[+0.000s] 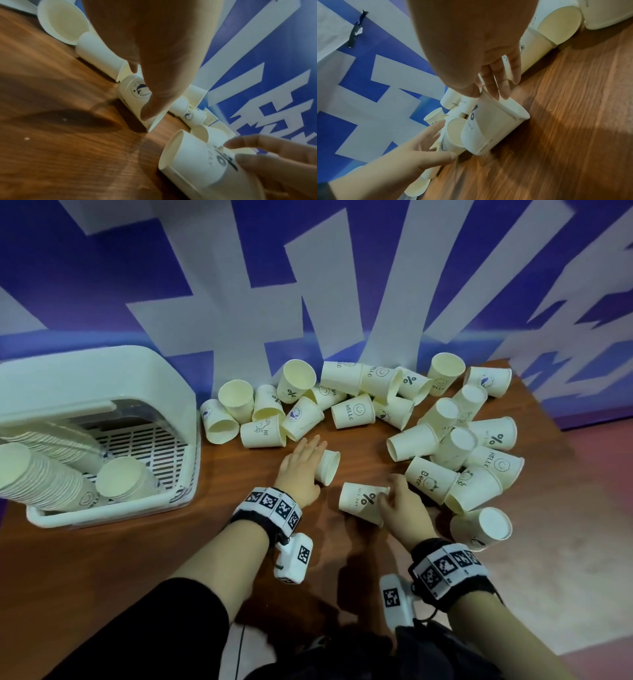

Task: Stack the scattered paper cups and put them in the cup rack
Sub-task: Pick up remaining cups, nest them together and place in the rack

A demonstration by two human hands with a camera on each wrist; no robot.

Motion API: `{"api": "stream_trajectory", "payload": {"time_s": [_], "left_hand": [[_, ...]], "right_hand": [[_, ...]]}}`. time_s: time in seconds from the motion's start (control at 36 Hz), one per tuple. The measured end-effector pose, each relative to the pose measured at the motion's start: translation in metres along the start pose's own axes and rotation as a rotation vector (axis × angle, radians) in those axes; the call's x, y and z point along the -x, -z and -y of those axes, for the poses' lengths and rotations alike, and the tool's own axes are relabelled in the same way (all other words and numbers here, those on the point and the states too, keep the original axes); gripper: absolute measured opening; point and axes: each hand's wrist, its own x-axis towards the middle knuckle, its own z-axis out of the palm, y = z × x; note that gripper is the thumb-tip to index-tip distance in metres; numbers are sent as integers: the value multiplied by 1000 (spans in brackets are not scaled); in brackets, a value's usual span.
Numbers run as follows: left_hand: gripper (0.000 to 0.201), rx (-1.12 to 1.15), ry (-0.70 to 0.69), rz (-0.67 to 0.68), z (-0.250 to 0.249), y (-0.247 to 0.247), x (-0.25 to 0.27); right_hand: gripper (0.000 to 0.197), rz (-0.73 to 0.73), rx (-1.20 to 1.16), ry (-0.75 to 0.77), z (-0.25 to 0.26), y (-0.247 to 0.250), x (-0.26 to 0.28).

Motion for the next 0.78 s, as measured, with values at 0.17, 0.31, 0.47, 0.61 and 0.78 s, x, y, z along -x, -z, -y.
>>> {"api": "stream_trajectory", "payload": {"time_s": [0.17, 0.31, 0.47, 0.61, 0.78], "left_hand": [[87, -132, -43, 40, -7, -7, -6], [78, -194, -7, -34, -7, -11, -2], [62, -188, 37, -37, -4, -12, 5], [62, -99, 107, -31, 2, -11, 15], [64, 98, 204, -44, 9, -7, 33]], "right_hand": [[30, 7, -60, 26, -4, -3, -2], [29, 9, -78, 40, -6, -6, 0], [27, 9, -93, 49, -8, -6, 2], [32, -13, -113, 47, -6, -10, 5], [38, -44, -169, 67, -5, -15, 9]]}}
